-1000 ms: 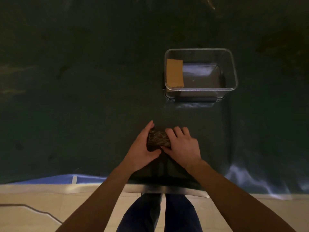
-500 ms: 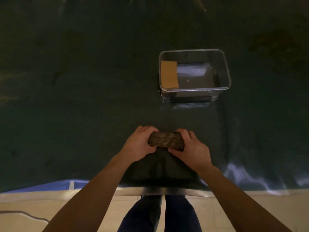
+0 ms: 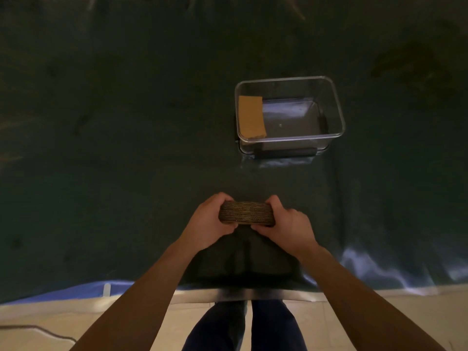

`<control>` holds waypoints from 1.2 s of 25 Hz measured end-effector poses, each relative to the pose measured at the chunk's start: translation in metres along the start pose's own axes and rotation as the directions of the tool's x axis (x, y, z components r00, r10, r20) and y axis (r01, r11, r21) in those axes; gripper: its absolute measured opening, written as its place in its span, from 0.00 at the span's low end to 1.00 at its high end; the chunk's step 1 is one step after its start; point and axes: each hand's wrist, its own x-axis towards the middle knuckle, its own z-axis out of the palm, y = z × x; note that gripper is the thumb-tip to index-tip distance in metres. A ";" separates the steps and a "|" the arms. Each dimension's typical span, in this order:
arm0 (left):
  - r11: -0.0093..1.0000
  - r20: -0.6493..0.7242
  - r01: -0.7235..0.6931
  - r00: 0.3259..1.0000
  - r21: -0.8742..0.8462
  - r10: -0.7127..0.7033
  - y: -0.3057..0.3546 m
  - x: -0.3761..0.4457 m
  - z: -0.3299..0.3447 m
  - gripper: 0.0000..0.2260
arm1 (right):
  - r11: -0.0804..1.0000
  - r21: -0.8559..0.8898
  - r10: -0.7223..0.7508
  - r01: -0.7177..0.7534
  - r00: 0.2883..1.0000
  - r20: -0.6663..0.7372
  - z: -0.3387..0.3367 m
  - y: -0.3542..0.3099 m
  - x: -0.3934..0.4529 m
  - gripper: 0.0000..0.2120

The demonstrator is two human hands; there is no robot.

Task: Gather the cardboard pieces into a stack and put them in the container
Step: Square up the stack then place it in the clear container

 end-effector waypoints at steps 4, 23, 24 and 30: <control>0.997 -0.115 -0.078 0.990 0.026 0.081 -0.005 -0.003 -0.003 0.24 | 0.996 -0.046 -0.080 0.077 0.993 -0.089 -0.005 0.002 0.003 0.25; 1.000 -0.147 0.011 0.989 -0.014 -0.013 -0.020 -0.013 0.000 0.22 | 0.990 -0.089 -0.117 0.111 0.990 -0.073 -0.009 -0.001 0.005 0.24; 1.000 -0.145 0.016 0.989 0.003 -0.015 -0.020 -0.013 0.001 0.22 | 0.991 -0.084 -0.113 0.108 0.992 -0.061 -0.008 -0.002 0.005 0.24; 0.997 -0.118 0.065 0.991 0.038 -0.060 -0.020 -0.011 0.007 0.21 | 0.998 -0.044 -0.044 0.045 0.999 0.028 -0.003 -0.004 0.007 0.20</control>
